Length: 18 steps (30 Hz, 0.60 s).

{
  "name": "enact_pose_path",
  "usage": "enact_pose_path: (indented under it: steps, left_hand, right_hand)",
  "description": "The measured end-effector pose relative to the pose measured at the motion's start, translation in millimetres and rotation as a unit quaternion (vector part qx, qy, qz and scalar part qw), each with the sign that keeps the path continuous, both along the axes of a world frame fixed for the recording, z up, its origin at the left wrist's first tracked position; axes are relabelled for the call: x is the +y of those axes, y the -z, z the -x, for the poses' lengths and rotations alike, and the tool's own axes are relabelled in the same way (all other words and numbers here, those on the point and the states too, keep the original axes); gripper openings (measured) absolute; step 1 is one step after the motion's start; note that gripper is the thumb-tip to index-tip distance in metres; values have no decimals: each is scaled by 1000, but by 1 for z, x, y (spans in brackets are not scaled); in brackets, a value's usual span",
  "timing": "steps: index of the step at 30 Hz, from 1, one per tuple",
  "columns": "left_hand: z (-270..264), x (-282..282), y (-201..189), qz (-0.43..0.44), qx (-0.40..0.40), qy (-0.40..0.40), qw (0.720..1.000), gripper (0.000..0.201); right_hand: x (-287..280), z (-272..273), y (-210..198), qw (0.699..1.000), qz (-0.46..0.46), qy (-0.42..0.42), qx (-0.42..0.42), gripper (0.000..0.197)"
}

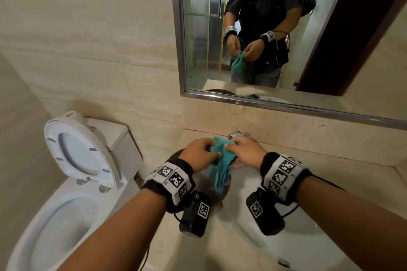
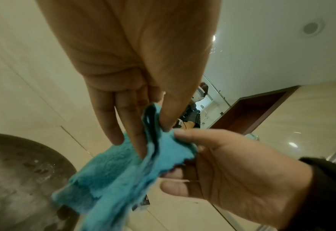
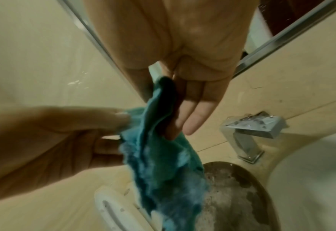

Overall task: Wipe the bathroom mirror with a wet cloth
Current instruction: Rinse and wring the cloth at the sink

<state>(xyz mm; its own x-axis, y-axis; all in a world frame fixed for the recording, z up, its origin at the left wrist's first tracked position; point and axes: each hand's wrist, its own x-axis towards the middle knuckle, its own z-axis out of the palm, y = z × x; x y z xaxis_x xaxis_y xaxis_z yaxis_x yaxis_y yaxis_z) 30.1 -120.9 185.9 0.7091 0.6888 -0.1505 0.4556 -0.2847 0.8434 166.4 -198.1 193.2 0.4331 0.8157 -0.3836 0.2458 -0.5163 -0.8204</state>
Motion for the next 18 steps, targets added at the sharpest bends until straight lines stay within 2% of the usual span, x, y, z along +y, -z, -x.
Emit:
enact_pose_path:
  steps: [3,5,6,8,10,11,14,15,18]
  left_hand:
    - [10,8,3,8,4,45,999,35]
    - [19,14,4,36,-9,72,997,45]
    - [23,17,4,48,-11,79,996,50]
    - [30,22,3,57,-17,78,995,51]
    - [38,24,2,54,-44,52,996,44]
    - [45,28,4,43,-57,26,997,40]
    - [61,38,16,60,-82,-47,994,34]
    - [65,40,21,88,-81,-56,991,40]
    - [67,43,43,206,-93,-62,972,78]
  right_hand:
    - [9,10,7,999,-11,-46,9,41]
    - [13,13,9,997,-25,-69,-3,51]
    - [15,14,10,996,-31,-78,-28,49]
    - [22,14,13,992,-42,-80,-83,33]
    - [26,14,15,990,-57,-75,-104,17]
    - [30,15,16,990,-64,-74,-98,14]
    - [36,19,16,994,-81,-68,-20,17]
    - [39,20,17,994,-87,-56,17,19]
    - [45,24,24,983,-109,-3,149,27]
